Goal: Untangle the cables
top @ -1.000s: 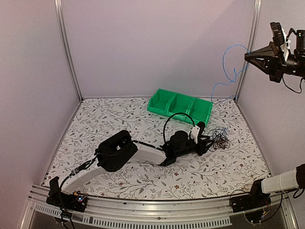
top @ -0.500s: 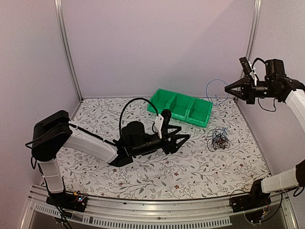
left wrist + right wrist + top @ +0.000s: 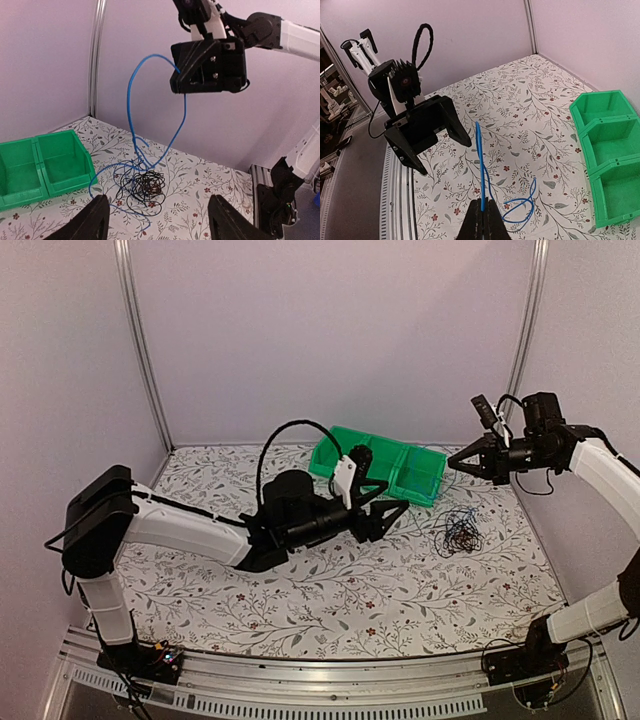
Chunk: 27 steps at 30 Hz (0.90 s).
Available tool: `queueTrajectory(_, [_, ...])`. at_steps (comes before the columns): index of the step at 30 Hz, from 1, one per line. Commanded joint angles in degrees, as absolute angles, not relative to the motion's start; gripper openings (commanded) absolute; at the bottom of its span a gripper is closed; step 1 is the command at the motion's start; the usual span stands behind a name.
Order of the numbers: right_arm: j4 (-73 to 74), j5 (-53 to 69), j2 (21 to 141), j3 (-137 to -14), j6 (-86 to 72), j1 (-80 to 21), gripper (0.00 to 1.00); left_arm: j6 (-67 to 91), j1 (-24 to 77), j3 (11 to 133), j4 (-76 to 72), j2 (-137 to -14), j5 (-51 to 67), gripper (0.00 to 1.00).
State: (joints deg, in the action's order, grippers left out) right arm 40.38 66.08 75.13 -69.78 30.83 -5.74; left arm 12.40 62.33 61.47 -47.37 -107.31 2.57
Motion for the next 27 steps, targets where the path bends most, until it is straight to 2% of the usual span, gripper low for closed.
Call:
queueTrajectory(1, [38.2,65.5,76.2,-68.4,30.7,-7.6,0.00,15.0,61.6,66.2,-47.6,-106.2,3.2,0.70])
queueTrajectory(6, [37.7,66.7,77.4,-68.3,29.7,-9.6,0.00,19.0,61.6,73.9,-43.1,-111.6,-3.9,0.71])
queueTrajectory(7, [37.6,67.0,77.6,-68.3,29.6,-9.9,0.00,19.9,61.5,75.3,-42.4,-112.7,-5.4,0.68])
queueTrajectory(10, [37.8,68.1,77.7,-68.1,29.1,-11.1,0.00,20.8,61.1,78.3,-43.8,-116.2,-6.7,0.44])
queueTrajectory(15, [43.0,75.0,77.0,-70.8,30.8,-11.4,0.00,22.2,59.2,79.7,-42.0,-120.6,-13.4,0.33])
queueTrajectory(19, [53.0,80.2,76.5,-76.0,35.2,-11.4,0.00,31.2,54.1,73.3,-42.8,-120.2,-14.9,0.22])
queueTrajectory(22, [61.7,81.9,77.5,-81.4,41.6,-11.4,0.00,38.1,49.8,66.6,-42.8,-118.6,-15.1,0.17])
queueTrajectory(27, [61.3,80.9,78.0,-83.4,43.1,-11.4,0.00,41.4,45.1,53.8,-46.9,-113.2,-16.5,0.09])
